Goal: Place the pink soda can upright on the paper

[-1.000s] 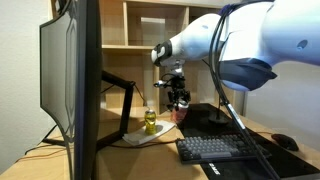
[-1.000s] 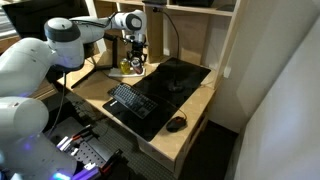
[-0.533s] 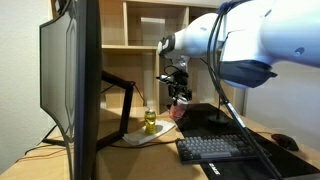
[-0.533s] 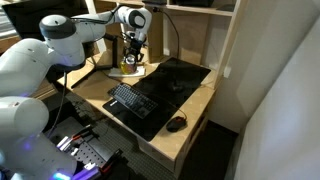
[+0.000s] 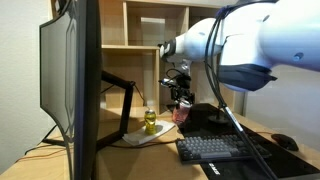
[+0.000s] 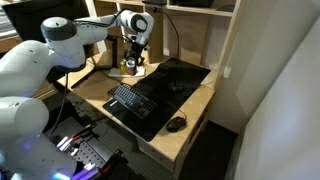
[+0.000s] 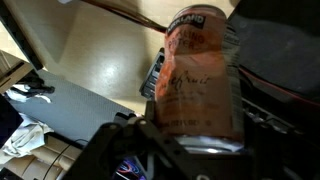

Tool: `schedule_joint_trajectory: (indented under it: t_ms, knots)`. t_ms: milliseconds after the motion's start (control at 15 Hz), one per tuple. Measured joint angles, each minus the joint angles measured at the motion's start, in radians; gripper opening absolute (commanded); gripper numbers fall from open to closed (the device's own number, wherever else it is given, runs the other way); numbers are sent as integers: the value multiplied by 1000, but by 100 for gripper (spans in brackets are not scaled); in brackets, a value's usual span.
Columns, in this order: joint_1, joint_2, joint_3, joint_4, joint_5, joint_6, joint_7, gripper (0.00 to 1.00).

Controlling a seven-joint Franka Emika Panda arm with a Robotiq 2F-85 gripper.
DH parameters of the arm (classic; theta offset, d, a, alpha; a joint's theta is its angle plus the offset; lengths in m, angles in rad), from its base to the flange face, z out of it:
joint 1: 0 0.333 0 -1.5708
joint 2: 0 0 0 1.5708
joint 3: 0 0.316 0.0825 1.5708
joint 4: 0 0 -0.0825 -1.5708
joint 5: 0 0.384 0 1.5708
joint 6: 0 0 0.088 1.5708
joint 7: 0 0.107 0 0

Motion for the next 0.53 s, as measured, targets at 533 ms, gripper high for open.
schedule_joint_trajectory:
  t_ms: [533]
  knots:
    - [97,100,-23,-85,1,-34,0,47]
